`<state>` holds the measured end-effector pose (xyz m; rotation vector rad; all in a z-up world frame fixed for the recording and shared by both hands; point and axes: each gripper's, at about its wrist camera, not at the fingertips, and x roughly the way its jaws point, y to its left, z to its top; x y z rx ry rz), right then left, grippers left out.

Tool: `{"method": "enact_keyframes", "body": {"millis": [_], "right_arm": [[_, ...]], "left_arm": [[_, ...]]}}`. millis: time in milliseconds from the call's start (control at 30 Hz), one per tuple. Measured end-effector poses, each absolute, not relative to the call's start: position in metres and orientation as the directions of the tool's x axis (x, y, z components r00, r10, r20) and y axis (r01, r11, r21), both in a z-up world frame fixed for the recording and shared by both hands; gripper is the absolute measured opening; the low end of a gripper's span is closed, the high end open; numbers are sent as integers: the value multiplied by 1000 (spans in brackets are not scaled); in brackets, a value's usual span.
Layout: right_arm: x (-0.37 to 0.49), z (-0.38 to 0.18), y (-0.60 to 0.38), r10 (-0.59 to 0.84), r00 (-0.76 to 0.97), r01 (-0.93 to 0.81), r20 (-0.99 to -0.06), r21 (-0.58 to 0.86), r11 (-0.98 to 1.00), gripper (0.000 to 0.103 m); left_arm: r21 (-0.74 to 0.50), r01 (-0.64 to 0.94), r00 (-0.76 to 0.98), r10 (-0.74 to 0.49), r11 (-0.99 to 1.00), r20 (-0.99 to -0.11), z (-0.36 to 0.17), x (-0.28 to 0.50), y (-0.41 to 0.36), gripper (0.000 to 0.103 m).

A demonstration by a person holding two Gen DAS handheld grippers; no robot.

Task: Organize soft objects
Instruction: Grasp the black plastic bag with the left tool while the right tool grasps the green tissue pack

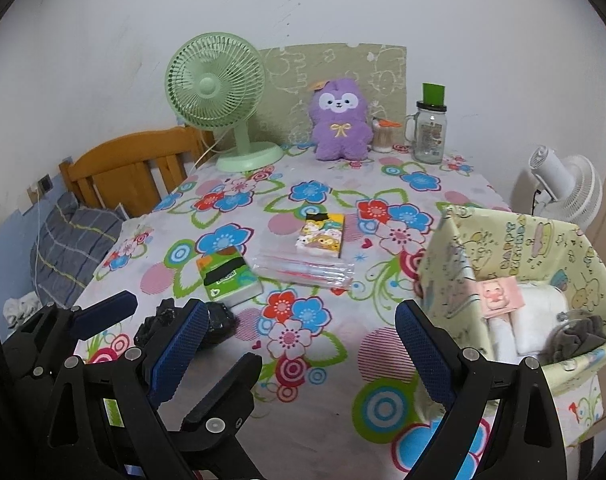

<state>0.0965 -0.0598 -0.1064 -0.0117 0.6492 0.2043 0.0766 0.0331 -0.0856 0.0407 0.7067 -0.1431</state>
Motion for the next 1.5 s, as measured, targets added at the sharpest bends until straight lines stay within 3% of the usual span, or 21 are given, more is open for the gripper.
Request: {"method": "enact_keyframes", "body": {"millis": [200,733,933,1000,1300,1500], "right_arm": [[107,-115,-50,195,761,-199,-618,63,978,96],[135,-144,-24,178,716,-225,-675,17,974,96],[142,-157,-21,175,691,-231,-701,15,973,96],[144,-160,-21,172,683,-233,-710,12,972,96],[145,-164,-13,178,674,-252,-717,3,968,96],[147,-159,-3,189,682,-277,-707,-10,961,96]], "left_arm": [[-8,145,757,-116,989,-643,-93,83,44,95],[10,145,707,-97,989,-700,-129,110,65,94],[1,139,675,-94,990,-731,-142,117,71,84],[10,141,671,-89,990,-736,-145,117,70,74],[2,160,664,-106,987,-741,-147,114,73,53],[-28,151,665,-123,988,-737,-142,112,81,49]]}}
